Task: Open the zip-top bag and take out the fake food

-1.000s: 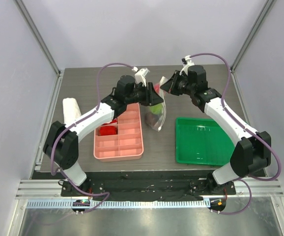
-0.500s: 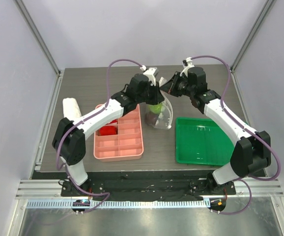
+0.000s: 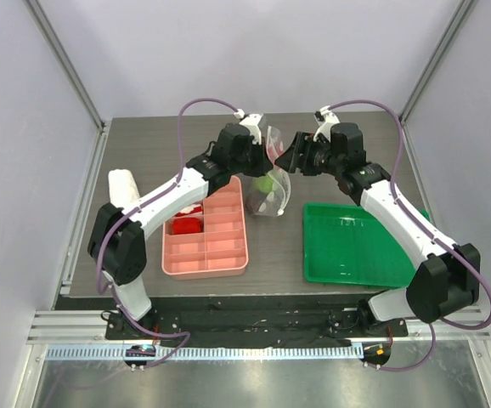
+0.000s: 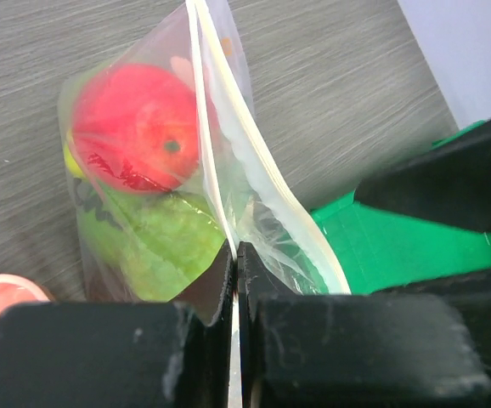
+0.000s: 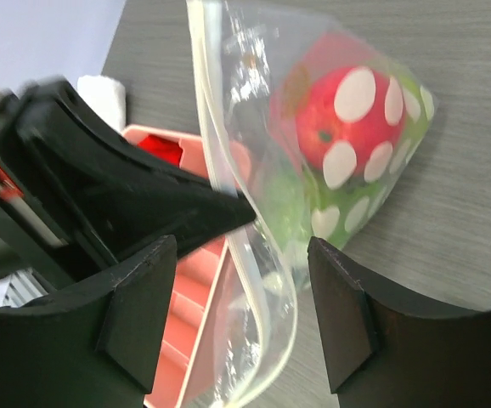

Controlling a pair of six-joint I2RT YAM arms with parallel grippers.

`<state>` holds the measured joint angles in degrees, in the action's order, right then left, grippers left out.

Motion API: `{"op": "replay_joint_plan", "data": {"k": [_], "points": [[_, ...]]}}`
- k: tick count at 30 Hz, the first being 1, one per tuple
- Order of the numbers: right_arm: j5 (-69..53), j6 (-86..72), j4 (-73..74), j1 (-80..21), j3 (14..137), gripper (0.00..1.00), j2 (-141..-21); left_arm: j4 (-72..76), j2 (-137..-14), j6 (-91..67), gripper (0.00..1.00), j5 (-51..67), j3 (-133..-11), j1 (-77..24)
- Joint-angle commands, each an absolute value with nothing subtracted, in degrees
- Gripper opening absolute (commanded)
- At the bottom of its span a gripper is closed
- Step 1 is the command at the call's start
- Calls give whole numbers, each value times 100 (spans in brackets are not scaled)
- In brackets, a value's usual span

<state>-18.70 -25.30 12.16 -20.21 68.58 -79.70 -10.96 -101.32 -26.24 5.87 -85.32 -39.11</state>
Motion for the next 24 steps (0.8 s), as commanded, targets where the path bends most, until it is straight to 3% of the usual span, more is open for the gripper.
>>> {"op": "replay_joint_plan", "data": {"k": [1,7,13,18,24], "points": [[-2135,-2232,1178,-2065,6715,68,-7910,-826,-9782,-2628,0,870,-8578,-3858],[-1995,-2320,1029,-2136,6680,59,-8234,-782,-9712,-2602,0,967,-8648,-3850],[-1749,-2364,1011,-2153,6908,2,-8578,-844,-9580,-2540,0,1054,-8578,-3727],[-1785,-2443,1037,-2398,7119,2,-8368,-1186,-9580,-2496,2,1239,-8648,-3411],[-1775,-2681,1090,-2645,7462,2,-8209,-1029,-9563,-2645,31,1205,-8508,-3393]]}}
